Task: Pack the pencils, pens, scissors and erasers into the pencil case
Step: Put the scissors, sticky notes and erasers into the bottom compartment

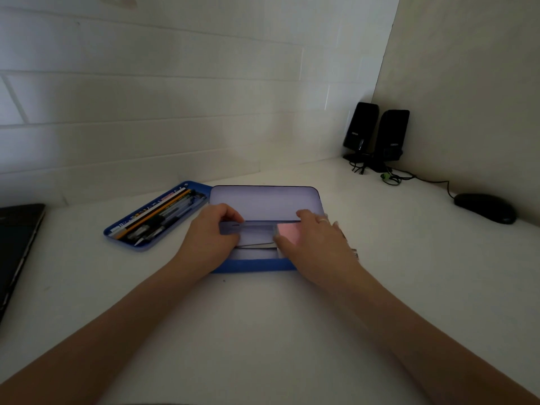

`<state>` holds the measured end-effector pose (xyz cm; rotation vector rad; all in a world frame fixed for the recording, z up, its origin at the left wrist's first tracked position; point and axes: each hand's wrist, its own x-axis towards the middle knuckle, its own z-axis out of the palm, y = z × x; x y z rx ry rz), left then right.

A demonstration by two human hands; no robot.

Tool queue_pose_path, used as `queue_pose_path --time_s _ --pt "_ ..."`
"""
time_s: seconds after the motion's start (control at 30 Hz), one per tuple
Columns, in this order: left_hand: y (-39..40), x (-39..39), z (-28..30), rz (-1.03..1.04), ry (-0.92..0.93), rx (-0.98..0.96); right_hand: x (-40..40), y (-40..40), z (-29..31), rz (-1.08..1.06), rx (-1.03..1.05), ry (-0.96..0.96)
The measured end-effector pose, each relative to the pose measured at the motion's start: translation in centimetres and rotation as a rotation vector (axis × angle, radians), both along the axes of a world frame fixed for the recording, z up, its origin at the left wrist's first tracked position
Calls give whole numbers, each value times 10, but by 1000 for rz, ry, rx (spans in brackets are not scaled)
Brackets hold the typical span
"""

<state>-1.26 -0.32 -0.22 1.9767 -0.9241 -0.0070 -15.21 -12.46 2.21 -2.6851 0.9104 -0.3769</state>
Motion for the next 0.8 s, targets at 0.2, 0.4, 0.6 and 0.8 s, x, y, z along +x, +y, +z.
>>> queue_pose_path --time_s 0.2,0.4,0.6,0.8 --pt "0 -1 0 0 -14 6 4 4 -5 -77 -131 315" --pt "0 -3 2 -3 -3 0 5 -4 -4 -83 -91 366" --pt "-1 -3 3 1 42 -69 -1 -33 9 -65 297 54" --pt "-2 -2 2 20 52 -77 -19 -74 17 19 266 -52"
